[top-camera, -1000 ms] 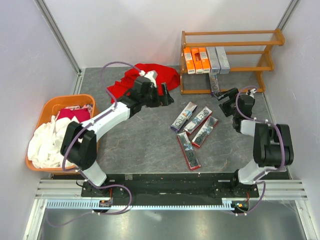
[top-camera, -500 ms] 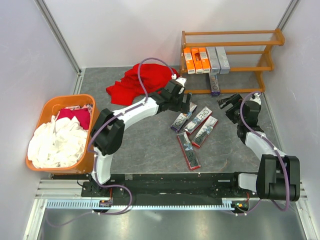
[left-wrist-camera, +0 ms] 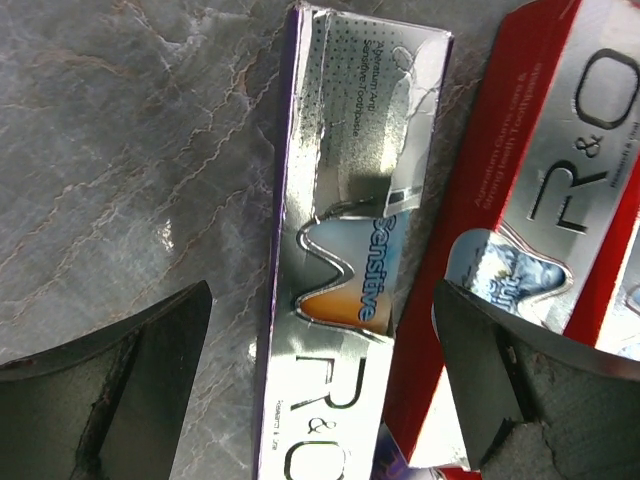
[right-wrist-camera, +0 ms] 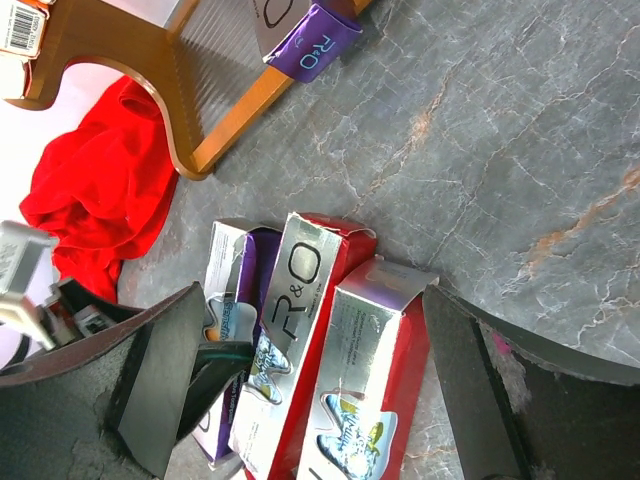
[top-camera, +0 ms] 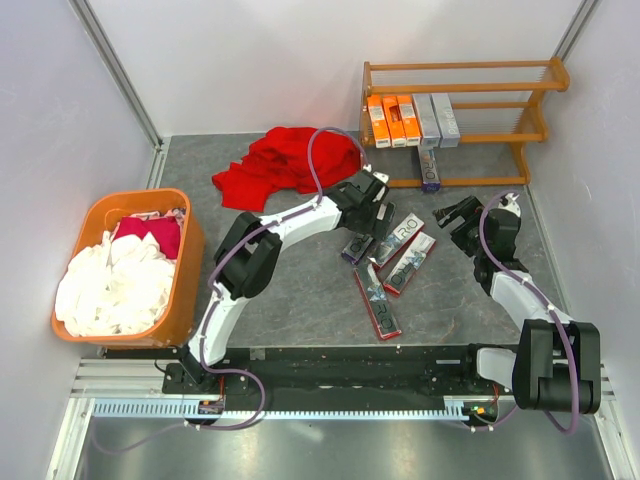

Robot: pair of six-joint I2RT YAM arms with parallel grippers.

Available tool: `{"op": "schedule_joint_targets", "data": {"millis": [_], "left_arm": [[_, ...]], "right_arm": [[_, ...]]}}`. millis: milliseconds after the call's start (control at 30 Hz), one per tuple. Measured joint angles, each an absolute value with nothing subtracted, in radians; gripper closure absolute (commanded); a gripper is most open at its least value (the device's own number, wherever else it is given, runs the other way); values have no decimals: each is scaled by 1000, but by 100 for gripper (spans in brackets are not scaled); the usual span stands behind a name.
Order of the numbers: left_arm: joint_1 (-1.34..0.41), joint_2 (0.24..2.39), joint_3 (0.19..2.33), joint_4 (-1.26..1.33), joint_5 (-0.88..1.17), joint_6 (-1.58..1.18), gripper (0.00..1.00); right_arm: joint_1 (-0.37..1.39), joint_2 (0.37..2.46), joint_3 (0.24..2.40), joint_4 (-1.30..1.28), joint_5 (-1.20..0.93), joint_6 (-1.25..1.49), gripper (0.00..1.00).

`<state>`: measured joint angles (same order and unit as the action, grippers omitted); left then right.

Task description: Place and organize the toothpastes onto the shelf

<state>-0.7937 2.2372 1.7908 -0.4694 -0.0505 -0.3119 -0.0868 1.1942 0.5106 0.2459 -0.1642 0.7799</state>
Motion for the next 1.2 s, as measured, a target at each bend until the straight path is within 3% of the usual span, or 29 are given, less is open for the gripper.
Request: {"op": "schedule_joint_targets", "data": {"millis": [367,400,433,467,933,1200], "left_arm": [[-812,2364,1950,-544,-97,-301,12],[-815,2370,1958,-551,-106,-300,16],[-817,2373,1965,-557,-113,-299,31],[-820,2376,1972,-563,-120,-299,34],[-818,2368,1978,-601,-178,-295,39],[-767,2201,1866,-588,-146,-324,44]], "right_arm": [[-87,1195,506,246,-179,776,2],[-87,1195,506,246,-180,776,2],[-87,1196,506,246,-182,775,2],[-86,1196,506,246,-183,773,2],[6,1208,508,239,-178,754,2],[78,1209,531,221,-159,754,2]]}}
